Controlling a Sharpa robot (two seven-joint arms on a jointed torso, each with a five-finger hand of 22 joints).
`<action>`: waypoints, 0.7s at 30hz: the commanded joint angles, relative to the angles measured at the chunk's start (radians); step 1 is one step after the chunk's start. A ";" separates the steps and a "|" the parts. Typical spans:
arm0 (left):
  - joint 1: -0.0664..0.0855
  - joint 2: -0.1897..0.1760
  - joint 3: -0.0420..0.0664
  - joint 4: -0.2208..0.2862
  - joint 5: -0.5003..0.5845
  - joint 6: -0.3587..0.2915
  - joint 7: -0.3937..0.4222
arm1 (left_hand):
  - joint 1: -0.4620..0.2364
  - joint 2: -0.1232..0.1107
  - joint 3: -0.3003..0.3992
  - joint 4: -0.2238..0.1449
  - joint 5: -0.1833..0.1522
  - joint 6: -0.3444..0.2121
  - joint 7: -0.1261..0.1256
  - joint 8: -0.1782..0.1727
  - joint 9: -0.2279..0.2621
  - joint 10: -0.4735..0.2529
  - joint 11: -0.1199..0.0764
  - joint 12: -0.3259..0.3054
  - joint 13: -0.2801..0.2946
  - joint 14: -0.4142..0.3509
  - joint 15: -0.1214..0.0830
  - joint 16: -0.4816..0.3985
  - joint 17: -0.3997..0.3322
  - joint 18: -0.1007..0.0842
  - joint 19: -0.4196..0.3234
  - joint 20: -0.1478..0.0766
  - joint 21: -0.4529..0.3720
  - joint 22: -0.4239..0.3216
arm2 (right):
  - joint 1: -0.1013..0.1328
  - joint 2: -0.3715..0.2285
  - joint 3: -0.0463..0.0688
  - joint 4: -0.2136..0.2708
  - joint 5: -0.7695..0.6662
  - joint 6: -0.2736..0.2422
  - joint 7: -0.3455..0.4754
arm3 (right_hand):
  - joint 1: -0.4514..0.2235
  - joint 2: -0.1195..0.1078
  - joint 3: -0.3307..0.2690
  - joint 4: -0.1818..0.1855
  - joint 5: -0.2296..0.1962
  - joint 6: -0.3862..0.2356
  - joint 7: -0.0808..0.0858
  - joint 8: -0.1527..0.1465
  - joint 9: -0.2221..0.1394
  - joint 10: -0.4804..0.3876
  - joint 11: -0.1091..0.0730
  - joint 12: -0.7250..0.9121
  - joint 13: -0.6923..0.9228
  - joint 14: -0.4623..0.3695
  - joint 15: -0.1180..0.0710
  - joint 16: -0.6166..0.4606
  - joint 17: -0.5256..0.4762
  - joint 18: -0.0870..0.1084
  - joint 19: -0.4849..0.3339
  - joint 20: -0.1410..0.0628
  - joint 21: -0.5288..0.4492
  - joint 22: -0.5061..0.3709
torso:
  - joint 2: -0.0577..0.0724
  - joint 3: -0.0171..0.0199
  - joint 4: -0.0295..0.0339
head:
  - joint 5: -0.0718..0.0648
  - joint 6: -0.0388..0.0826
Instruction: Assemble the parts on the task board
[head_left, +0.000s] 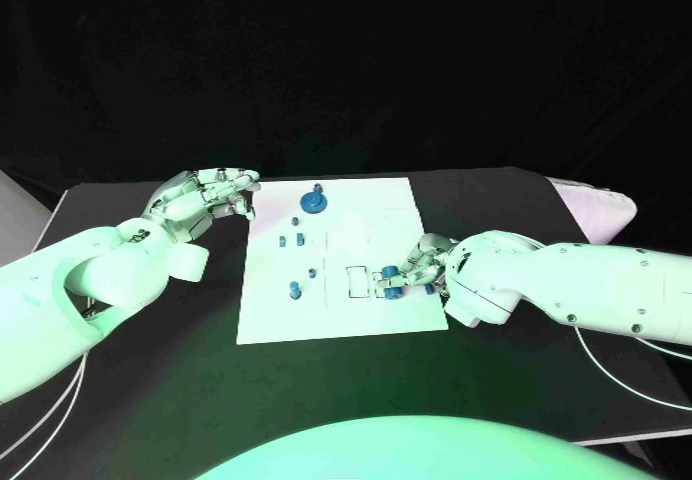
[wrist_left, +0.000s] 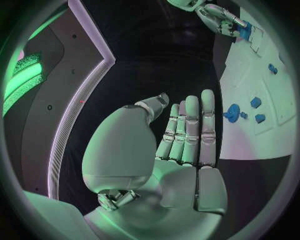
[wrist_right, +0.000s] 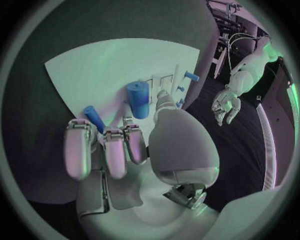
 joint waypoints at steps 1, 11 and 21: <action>0.000 0.000 0.000 0.002 -0.003 0.016 0.005 | 0.005 0.009 0.001 0.004 0.001 -0.008 -0.001 0.005 -0.001 -0.004 -0.001 -0.004 -0.001 0.005 0.001 -0.007 0.001 0.013 0.007 -0.002 -0.005 -0.001 | -0.003 0.005 -0.001 -0.004 -0.015 0.013 -0.013 | 0.006 0.016 0.002 -0.002 -0.002 0.020 -0.006 0.023 0.011 -0.006 -0.005 -0.003 0.135 0.095 0.000 0.003 0.223 -0.010 0.042 -0.001 -0.002 0.142 | 0.001 0.0001 0.0000 | 0.001 -0.003; 0.000 0.000 0.000 0.001 -0.004 0.018 0.003 | 0.004 0.009 0.000 0.005 0.001 -0.007 -0.001 0.005 -0.001 -0.004 -0.001 -0.004 -0.001 0.005 0.001 -0.007 0.001 0.013 0.007 -0.001 -0.006 -0.001 | -0.009 0.018 -0.002 -0.016 -0.042 0.015 -0.014 | 0.060 0.064 0.025 -0.006 0.083 0.034 -0.030 0.108 0.049 -0.003 -0.027 -0.002 0.137 0.096 -0.020 0.003 0.226 -0.011 0.045 -0.019 0.002 0.148 | 0.001 0.0003 0.0010 | 0.003 -0.010; 0.000 -0.001 0.000 0.000 -0.005 0.019 0.000 | 0.004 0.009 0.000 0.006 0.001 -0.007 -0.001 0.006 -0.001 -0.004 -0.001 -0.005 -0.001 0.005 0.001 -0.007 0.001 0.013 0.007 -0.001 -0.006 -0.001 | -0.009 0.007 -0.002 -0.005 -0.039 -0.002 -0.014 | 0.125 0.077 0.052 -0.007 0.235 0.022 -0.036 0.139 0.049 0.002 -0.033 0.001 0.141 0.096 -0.025 0.003 0.228 -0.012 0.047 -0.025 0.004 0.153 | -0.001 0.0006 -0.0008 | 0.008 -0.013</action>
